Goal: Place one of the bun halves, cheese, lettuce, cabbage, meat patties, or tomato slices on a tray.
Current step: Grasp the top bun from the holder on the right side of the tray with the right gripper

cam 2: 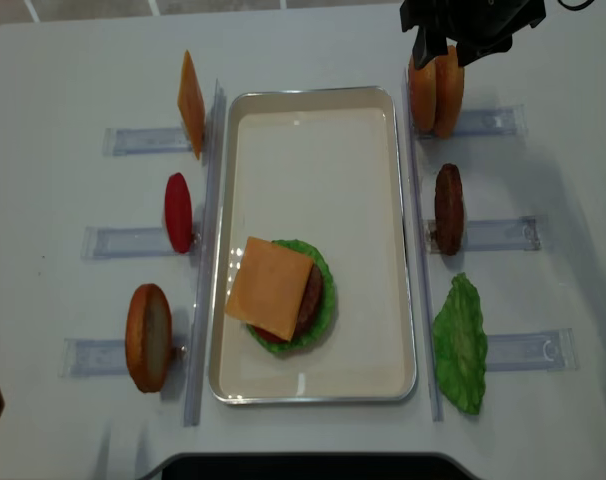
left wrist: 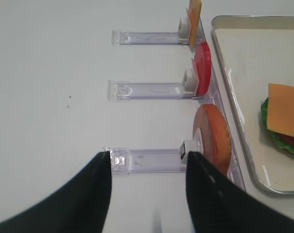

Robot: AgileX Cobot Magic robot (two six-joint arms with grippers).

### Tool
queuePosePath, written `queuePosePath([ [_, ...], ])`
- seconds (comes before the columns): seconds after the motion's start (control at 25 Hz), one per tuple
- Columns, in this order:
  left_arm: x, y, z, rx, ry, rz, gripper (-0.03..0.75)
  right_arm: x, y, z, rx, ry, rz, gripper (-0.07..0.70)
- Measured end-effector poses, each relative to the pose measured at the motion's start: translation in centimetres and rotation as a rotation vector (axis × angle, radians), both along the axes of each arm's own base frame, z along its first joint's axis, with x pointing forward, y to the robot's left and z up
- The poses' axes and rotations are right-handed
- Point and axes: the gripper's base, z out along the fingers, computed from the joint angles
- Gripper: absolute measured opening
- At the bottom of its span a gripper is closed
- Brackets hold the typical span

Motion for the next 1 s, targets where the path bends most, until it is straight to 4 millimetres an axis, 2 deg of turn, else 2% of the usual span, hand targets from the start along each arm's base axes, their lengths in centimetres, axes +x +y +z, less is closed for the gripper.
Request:
queuePosePath([
  [0.84,0.0,0.0,0.0,0.0,0.0,0.0,0.339,1.8,0.6,-3.6,0.0,0.003,0.005,0.437],
  [1.0,0.0,0.0,0.0,0.0,0.0,0.0,0.339,2.0,0.7,-3.6,0.009,-0.015,0.003,0.437],
])
